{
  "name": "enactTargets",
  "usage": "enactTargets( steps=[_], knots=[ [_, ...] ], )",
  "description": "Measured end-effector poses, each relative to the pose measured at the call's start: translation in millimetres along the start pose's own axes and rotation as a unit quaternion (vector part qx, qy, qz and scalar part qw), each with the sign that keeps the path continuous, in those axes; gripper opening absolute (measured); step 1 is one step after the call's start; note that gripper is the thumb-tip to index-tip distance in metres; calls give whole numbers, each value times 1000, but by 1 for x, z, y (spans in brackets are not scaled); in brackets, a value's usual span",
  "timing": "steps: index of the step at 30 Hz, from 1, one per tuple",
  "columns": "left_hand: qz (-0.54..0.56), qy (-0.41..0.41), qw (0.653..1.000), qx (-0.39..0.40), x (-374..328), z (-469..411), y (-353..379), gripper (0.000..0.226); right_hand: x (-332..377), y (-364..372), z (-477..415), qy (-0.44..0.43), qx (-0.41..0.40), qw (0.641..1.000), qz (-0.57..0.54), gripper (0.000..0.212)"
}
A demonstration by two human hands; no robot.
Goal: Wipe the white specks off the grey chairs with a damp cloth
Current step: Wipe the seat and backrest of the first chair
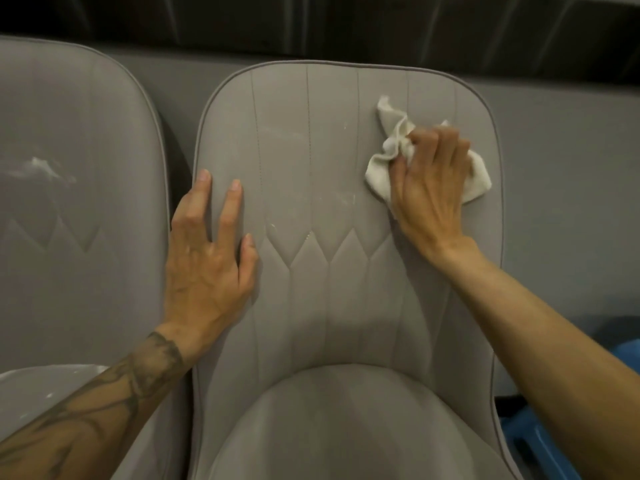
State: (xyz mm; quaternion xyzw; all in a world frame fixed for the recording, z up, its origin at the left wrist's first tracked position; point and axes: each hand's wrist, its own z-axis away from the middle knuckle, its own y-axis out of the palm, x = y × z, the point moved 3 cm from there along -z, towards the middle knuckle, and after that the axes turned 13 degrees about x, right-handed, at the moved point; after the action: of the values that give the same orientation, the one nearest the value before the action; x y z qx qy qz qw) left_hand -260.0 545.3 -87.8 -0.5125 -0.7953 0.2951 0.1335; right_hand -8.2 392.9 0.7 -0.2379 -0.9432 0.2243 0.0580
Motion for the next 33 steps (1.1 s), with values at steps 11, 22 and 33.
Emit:
enactTargets(
  steps=[11,22,33],
  knots=[
    [11,-2,1000,3,1,1,1,66,-1,5,0,-20,42,996,77,23],
    [29,4,1000,7,4,0,5,66,4,7,13,-22,66,996,58,22],
    [51,-1,999,12,9,0,9,66,6,4,-2,28,50,996,72,34]
  ],
)
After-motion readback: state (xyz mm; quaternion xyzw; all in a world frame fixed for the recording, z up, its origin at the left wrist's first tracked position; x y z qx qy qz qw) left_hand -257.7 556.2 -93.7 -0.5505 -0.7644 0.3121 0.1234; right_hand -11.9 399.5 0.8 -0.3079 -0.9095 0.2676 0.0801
